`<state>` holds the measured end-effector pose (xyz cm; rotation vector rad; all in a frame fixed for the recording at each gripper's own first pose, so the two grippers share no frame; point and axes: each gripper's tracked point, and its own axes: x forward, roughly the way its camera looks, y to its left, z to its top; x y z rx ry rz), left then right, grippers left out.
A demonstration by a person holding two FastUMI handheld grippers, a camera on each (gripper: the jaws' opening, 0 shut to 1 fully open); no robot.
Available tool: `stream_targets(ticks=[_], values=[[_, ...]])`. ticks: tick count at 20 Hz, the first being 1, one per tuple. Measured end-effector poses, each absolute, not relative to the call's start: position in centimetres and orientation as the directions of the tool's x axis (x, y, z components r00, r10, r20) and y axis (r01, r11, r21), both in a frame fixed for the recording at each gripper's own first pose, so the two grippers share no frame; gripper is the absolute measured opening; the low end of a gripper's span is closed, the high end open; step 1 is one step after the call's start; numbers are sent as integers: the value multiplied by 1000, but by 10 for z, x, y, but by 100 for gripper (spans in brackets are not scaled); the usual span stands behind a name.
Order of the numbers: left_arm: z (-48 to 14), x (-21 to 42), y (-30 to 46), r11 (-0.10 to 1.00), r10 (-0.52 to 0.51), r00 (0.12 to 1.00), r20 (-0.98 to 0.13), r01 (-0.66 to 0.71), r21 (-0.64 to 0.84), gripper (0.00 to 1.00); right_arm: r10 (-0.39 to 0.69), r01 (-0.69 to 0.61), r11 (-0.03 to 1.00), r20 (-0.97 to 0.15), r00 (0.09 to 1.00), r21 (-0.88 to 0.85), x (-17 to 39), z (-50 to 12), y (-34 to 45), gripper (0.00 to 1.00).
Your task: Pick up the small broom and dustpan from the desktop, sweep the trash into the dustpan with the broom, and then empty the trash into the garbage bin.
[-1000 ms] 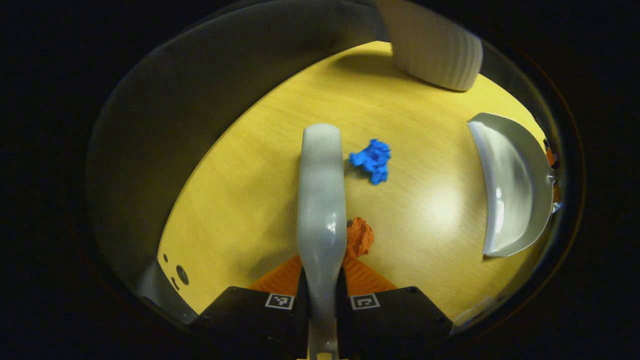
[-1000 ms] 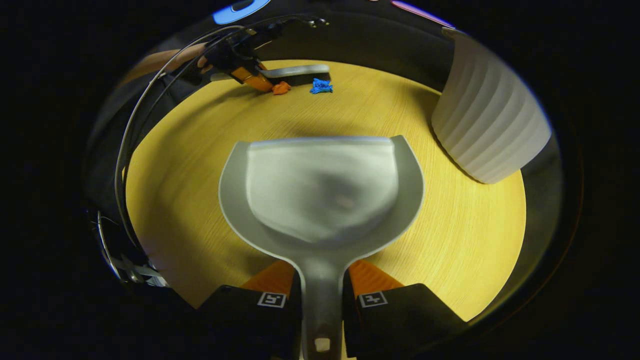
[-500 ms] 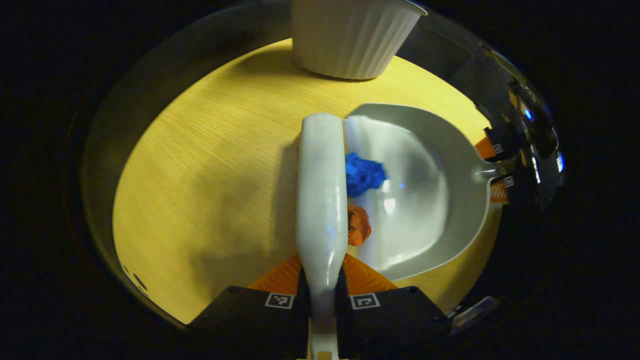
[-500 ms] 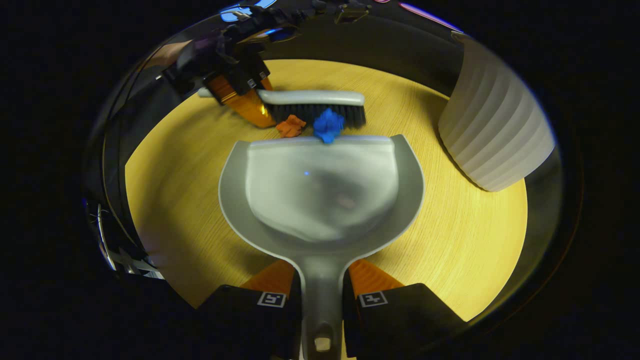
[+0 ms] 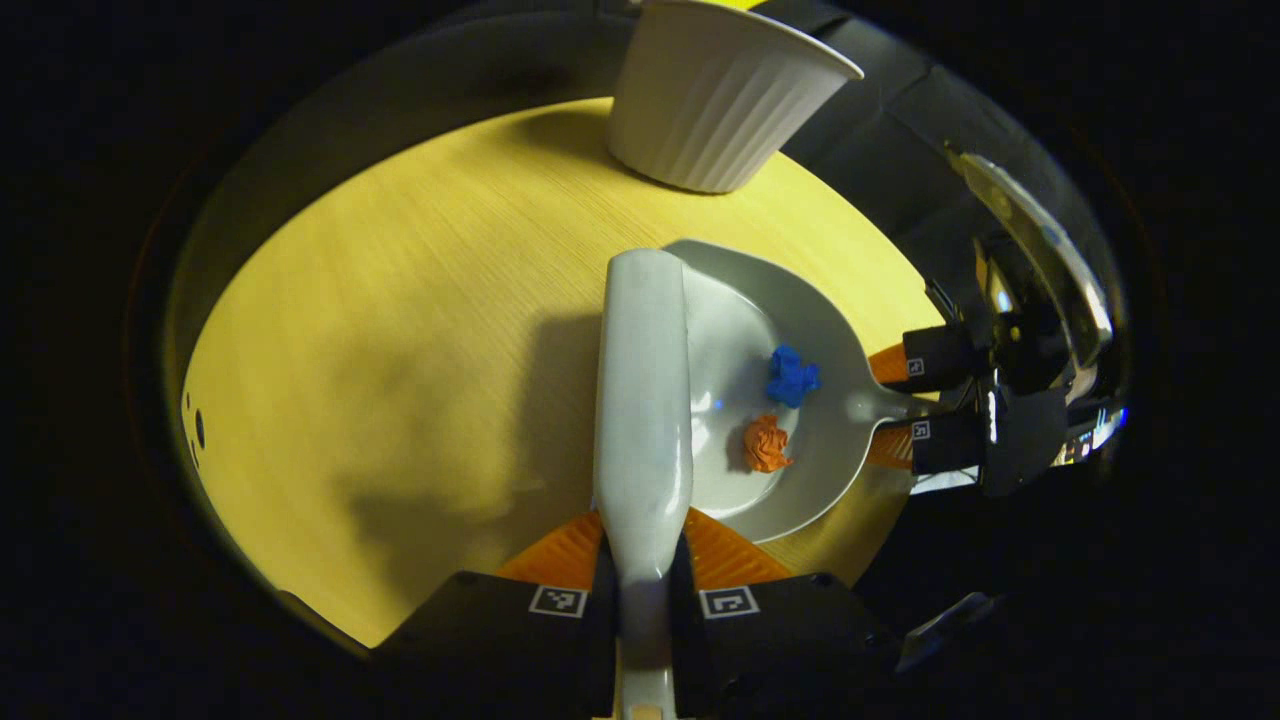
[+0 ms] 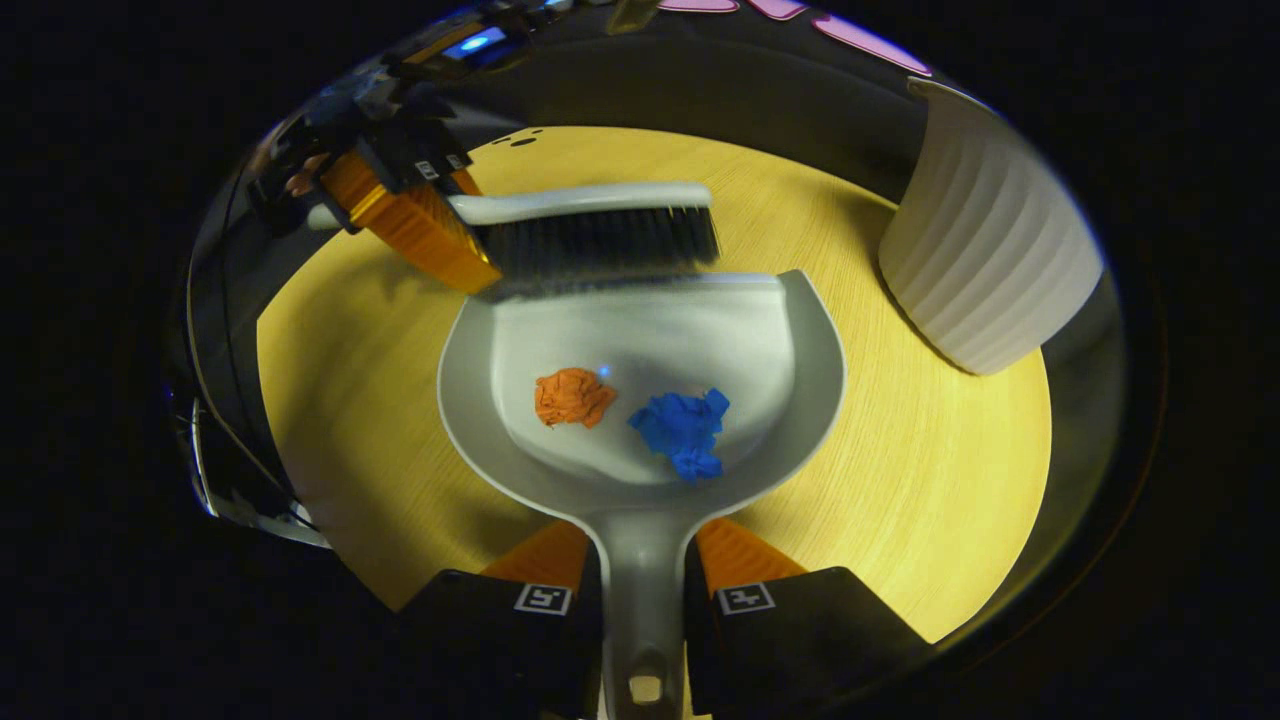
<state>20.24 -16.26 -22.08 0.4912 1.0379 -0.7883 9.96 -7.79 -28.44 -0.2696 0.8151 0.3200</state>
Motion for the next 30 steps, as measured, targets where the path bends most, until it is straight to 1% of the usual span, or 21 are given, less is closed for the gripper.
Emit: stream_targets(ticks=[1, 2, 4, 5, 7, 8, 12, 13, 14, 15, 16, 17, 18, 19, 21, 22, 24, 26, 27, 28, 30], values=[[-214, 199, -161, 654, -361, 308, -880, 756, -3, 27, 168, -372, 921, -744, 647, -116, 102, -284, -82, 38], [-208, 195, -157, 679, -371, 344, -863, 734, 1, 27, 148, -362, 922, -736, 660, -139, 104, -283, -90, 34], [-200, 189, -146, 734, -370, 416, -831, 679, 14, 27, 126, -345, 924, -722, 680, -164, 104, -275, -104, 41], [-198, 186, -142, 756, -376, 456, -807, 655, 19, 27, 127, -334, 930, -719, 684, -154, 95, -269, -105, 38], [-193, 180, -127, 788, -385, 534, -753, 615, 34, 25, 120, -305, 942, -712, 692, -137, 85, -253, -108, 38], [-194, 175, -119, 805, -379, 550, -745, 593, 28, 25, 111, -298, 944, -707, 699, -146, 80, -246, -111, 38], [-231, 168, -79, 866, -337, 606, -721, 499, 15, 25, 59, -261, 946, -688, 723, -193, 63, -213, -134, 38], [-241, 170, -69, 879, -302, 631, -714, 475, 48, 26, 55, -244, 952, -677, 734, -187, 60, -200, -139, 38], [-250, 169, -58, 889, -260, 650, -714, 449, 85, 25, 52, -231, 956, -670, 741, -181, 58, -189, -144, 38], [-253, 166, -51, 893, -236, 652, -720, 437, 103, 26, 47, -218, 959, -659, 751, -181, 53, -176, -152, 38], [-256, 159, -51, 893, -229, 645, -729, 438, 107, 25, 36, -204, 961, -648, 761, -187, 47, -163, -159, 38], [-259, 148, -55, 890, -229, 639, -734, 443, 107, 27, 22, -188, 963, -636, 772, -194, 43, -149, -166, 38], [-263, 142, -58, 886, -234, 631, -739, 452, 106, 27, 13, -173, 966, -629, 778, -194, 37, -137, -173, 34], [-268, 138, -61, 880, -239, 626, -742, 463, 108, 27, 10, -160, 969, -622, 783, -186, 30, -125, -178, 38], [-275, 131, -66, 867, -249, 618, -746, 485, 112, 24, -4, -142, 971, -609, 793, -191, 16, -100, -192, 38], [-277, 127, -69, 861, -259, 611, -748, 497, 108, 27, -17, -131, 970, -598, 801, -203, 9, -86, -199, 38], [-279, 120, -73, 854, -273, 603, -750, 511, 100, 27, -22, -116, 973, -577, 817, -202, -3, -59, -207, 38], [-284, 115, -73, 853, -280, 592, -756, 515, 88, 26, -7, -98, 983, -565, 825, -156, -10, -34, -211, 38], [-286, 114, -73, 855, -279, 586, -761, 513, 81, 24, 8, -89, 989, -560, 829, -117, -9, -21, -211, 37], [-288, 112, -72, 856, -278, 580, -766, 511, 76, 27, 25, -82, 994, -554, 832, -78, -8, -8, -210, 37], [-289, 111, -69, 862, -268, 577, -771, 501, 75, 27, 30, -55, 998, -524, 851, -32, 5, 18, -219, 37]])
